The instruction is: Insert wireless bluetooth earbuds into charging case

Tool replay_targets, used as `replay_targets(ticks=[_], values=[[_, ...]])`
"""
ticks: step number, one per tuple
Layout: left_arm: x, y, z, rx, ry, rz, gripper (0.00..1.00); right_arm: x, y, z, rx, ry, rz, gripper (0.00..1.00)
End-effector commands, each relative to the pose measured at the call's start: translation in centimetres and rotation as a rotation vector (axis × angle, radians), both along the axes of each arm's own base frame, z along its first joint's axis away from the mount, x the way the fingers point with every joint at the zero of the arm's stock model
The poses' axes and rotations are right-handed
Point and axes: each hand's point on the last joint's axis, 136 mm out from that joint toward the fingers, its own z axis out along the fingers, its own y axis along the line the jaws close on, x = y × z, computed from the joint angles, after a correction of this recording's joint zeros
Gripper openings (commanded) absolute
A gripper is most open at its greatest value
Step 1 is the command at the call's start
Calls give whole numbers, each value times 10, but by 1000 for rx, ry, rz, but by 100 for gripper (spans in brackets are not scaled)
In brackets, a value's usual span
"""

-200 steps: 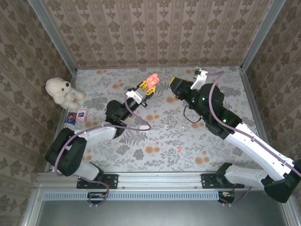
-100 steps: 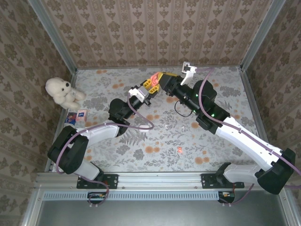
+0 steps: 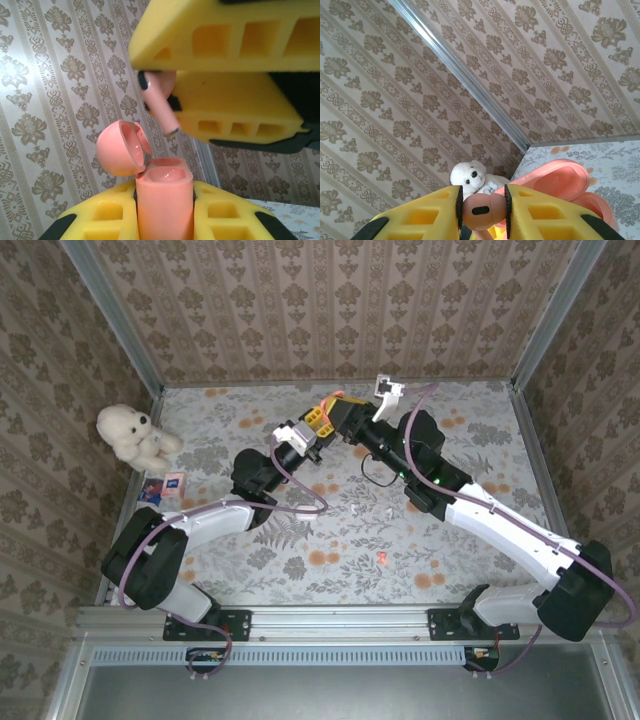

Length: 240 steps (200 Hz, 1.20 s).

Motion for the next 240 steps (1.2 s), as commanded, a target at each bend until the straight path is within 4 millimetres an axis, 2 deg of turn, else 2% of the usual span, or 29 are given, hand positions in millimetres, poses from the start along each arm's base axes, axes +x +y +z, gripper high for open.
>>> replay_targets(ticks=[1, 168, 240], values=[[-5, 2, 23, -57, -33, -7, 0, 3, 1, 3, 28, -20, 3, 29], [-9, 5, 30, -68, -45, -11, 0, 17, -5, -26, 1, 35, -41, 28], [-9, 4, 30, -67, -45, -11, 0, 17, 4, -38, -15, 54, 2, 28]])
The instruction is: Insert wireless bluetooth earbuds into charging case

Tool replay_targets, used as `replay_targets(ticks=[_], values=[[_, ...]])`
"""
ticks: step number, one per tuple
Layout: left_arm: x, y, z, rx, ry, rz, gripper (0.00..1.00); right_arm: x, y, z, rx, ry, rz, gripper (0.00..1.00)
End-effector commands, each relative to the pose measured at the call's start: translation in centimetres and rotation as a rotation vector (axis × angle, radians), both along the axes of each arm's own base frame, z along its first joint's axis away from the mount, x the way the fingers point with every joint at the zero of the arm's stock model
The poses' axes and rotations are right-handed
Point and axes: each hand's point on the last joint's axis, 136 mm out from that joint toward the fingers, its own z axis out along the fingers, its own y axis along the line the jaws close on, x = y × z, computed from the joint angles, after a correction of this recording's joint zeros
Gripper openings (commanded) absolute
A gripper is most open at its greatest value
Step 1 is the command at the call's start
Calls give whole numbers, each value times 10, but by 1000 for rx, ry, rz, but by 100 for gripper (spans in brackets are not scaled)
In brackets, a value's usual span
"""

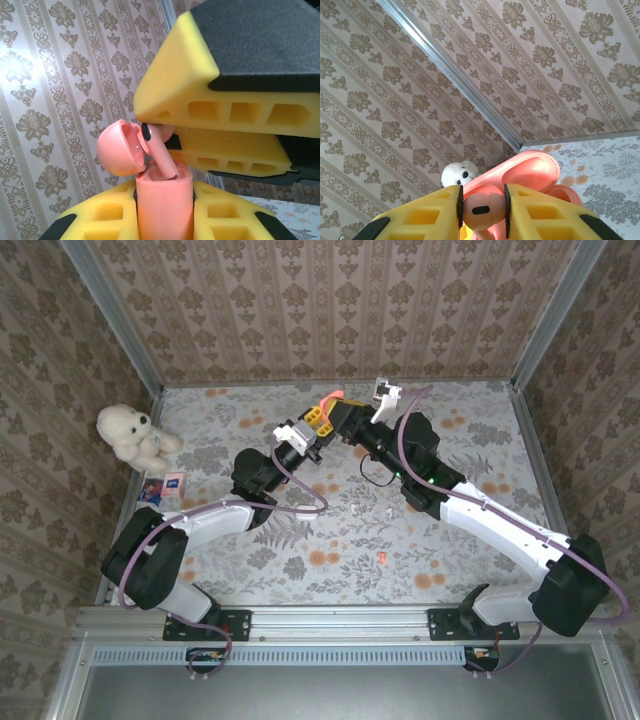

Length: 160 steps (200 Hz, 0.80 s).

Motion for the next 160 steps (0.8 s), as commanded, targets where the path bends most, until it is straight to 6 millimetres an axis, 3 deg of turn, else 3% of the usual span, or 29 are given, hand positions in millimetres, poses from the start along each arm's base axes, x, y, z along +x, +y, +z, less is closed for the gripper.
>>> replay_targets(ticks=[1, 160], values=[[-12, 3, 31, -66, -56, -27, 0, 4, 6, -18, -12, 40, 25, 28], [-9, 3, 30, -65, -55, -15, 0, -7, 20, -30, -44, 57, 107, 26]])
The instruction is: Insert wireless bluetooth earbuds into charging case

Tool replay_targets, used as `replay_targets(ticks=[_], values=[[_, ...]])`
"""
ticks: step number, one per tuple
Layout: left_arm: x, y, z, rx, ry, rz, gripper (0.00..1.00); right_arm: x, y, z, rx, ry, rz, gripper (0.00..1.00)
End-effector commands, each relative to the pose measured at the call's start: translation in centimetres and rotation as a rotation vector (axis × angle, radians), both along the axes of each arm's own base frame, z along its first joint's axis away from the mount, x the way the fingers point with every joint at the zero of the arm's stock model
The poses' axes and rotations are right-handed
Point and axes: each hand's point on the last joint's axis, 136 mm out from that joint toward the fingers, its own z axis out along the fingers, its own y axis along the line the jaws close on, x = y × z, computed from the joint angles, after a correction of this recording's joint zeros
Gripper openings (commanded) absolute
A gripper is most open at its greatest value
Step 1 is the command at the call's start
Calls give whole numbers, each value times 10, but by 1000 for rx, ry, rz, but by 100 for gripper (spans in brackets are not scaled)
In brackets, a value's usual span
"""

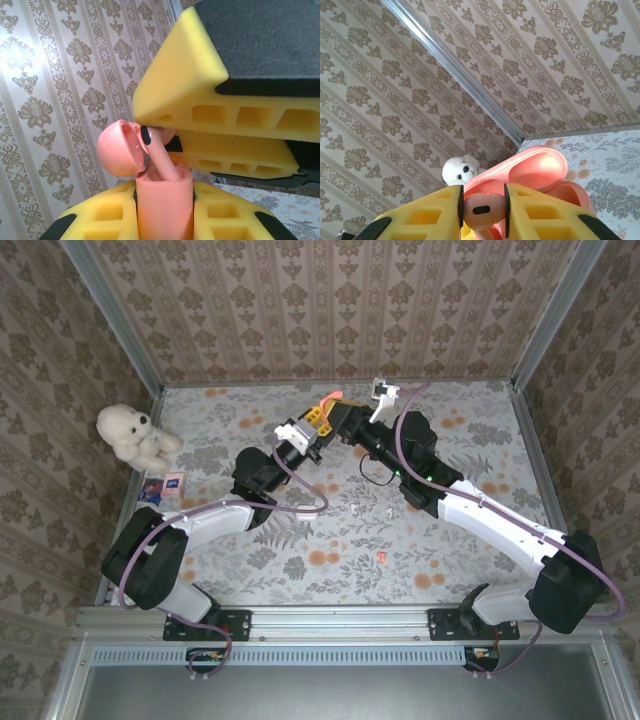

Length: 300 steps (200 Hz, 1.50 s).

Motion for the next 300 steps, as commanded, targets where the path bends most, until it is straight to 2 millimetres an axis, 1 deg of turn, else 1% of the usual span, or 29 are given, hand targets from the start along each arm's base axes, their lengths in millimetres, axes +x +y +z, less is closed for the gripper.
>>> replay_targets(ticks=[1, 60, 118, 145, 191, 262, 284, 300], values=[[-14, 3, 39, -83, -90, -33, 0, -8, 13, -22, -44, 39, 69, 26], [-15, 3, 40, -86, -92, -34, 0, -8, 13, -31, -62, 62, 64, 26], [-15, 3, 40, -88, -91, -34, 0, -8, 10, -34, -76, 71, 50, 26], [-16, 3, 41, -90, -91, -38, 0, -6, 8, -35, -80, 77, 34, 29], [-17, 4, 42, -93, -90, -42, 0, -2, 6, -43, -96, 100, 11, 33], [-18, 4, 43, -95, -91, -42, 0, -1, 2, -50, -109, 116, -10, 33], [-17, 4, 42, -95, -89, -42, 0, 0, 2, -50, -110, 118, -12, 37], [-18, 5, 43, -97, -88, -43, 0, 1, 1, -49, -111, 120, -17, 37]])
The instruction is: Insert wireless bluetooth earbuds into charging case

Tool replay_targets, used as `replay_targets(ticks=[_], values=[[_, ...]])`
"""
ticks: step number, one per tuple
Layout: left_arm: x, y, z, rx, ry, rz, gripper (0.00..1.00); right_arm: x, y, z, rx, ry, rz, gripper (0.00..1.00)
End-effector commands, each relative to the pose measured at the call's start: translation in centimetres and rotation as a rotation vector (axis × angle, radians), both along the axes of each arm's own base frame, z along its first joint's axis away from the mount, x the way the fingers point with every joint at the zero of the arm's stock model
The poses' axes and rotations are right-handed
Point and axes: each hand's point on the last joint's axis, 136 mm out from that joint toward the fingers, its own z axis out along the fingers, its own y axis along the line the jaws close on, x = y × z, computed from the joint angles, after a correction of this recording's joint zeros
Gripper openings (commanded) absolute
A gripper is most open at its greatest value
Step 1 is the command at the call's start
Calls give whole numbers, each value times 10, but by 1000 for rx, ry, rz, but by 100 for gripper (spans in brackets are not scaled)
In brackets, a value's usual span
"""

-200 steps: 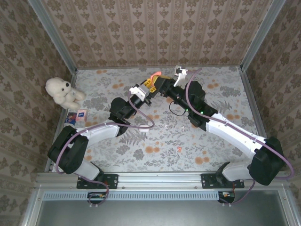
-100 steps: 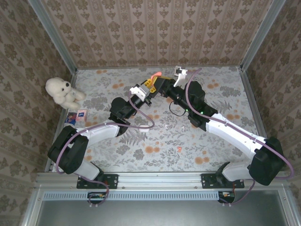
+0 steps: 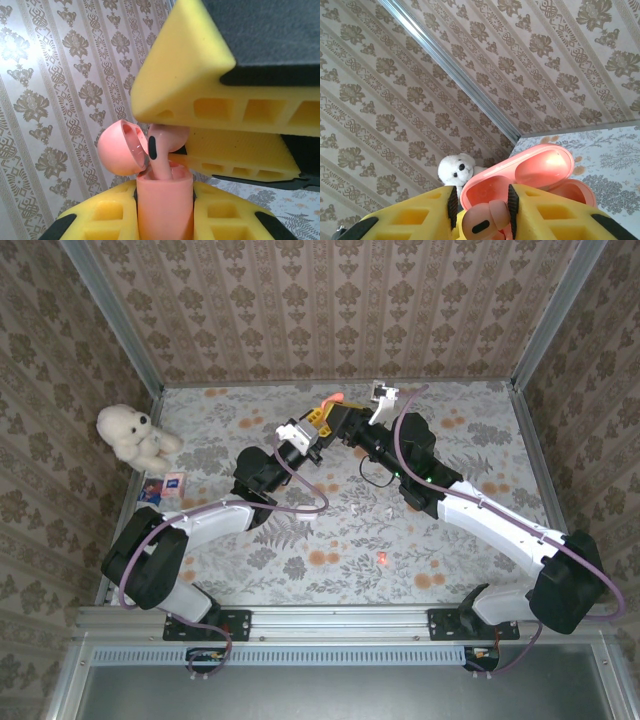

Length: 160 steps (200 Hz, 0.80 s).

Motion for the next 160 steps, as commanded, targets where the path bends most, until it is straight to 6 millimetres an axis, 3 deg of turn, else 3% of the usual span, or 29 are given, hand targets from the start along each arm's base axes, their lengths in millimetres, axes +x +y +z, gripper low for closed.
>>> replay_targets(ticks=[1, 106, 153, 160], values=[[-19, 6, 48, -113, -106, -41, 0, 0, 2, -42, -96, 107, -4, 37], [-21, 6, 42, -114, -81, -53, 0, 10, 0, -54, -93, 177, -52, 38], [-21, 6, 33, -107, -53, -66, 0, 12, -3, -47, -73, 202, -73, 38], [-21, 5, 33, -108, -48, -69, 0, 17, 1, -59, -89, 228, -76, 38]])
